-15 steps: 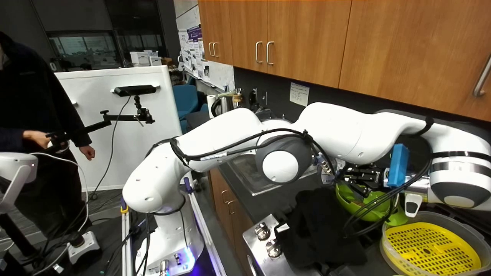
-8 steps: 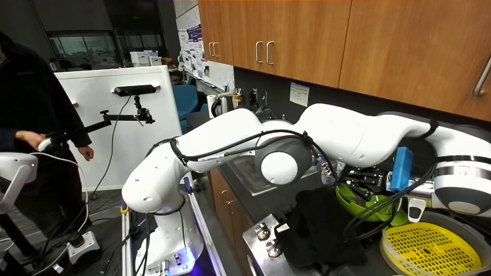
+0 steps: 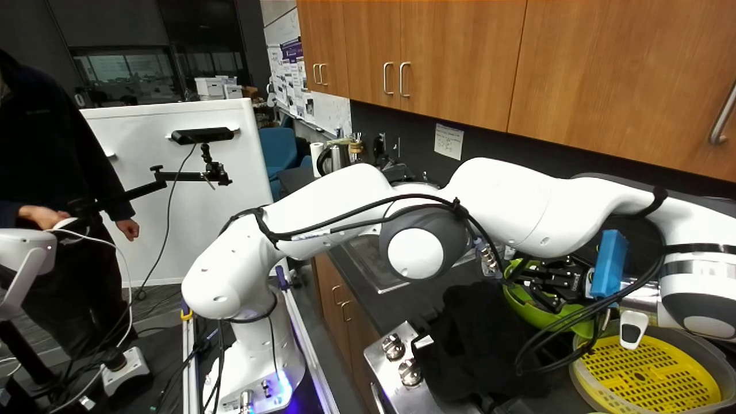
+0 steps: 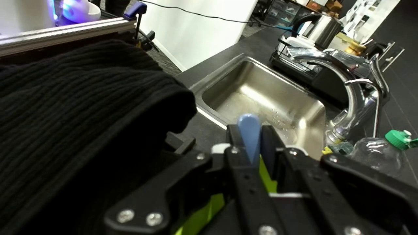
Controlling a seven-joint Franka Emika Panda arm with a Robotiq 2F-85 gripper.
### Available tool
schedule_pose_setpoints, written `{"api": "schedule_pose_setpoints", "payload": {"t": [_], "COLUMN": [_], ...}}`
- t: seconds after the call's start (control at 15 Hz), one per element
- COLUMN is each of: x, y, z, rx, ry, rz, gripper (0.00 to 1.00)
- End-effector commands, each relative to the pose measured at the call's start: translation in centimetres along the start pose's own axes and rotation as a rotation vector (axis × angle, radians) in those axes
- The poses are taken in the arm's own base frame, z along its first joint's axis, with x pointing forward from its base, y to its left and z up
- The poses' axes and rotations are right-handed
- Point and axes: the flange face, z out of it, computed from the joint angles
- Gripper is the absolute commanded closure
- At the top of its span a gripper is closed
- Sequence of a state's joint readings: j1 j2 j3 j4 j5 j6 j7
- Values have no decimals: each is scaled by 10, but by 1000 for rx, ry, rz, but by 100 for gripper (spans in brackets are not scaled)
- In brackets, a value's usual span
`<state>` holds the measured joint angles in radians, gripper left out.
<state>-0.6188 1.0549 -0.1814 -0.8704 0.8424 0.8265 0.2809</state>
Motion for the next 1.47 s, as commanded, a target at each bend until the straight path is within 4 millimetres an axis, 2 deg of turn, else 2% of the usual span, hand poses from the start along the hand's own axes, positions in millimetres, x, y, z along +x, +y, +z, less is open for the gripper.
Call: {"api": "schedule_pose_setpoints", "payload": {"t": [0.0,0.33,1.07,1.4], "x": [-3,-1,4,-1], "y": [9,7,-30,-33], "z": [-12,-10,26,29], "rx": [-5,-11,-71,-85], "ry": [26,20,-51,-49], "rz": [27,21,-31,-32], "gripper": [95,95,95,95]}}
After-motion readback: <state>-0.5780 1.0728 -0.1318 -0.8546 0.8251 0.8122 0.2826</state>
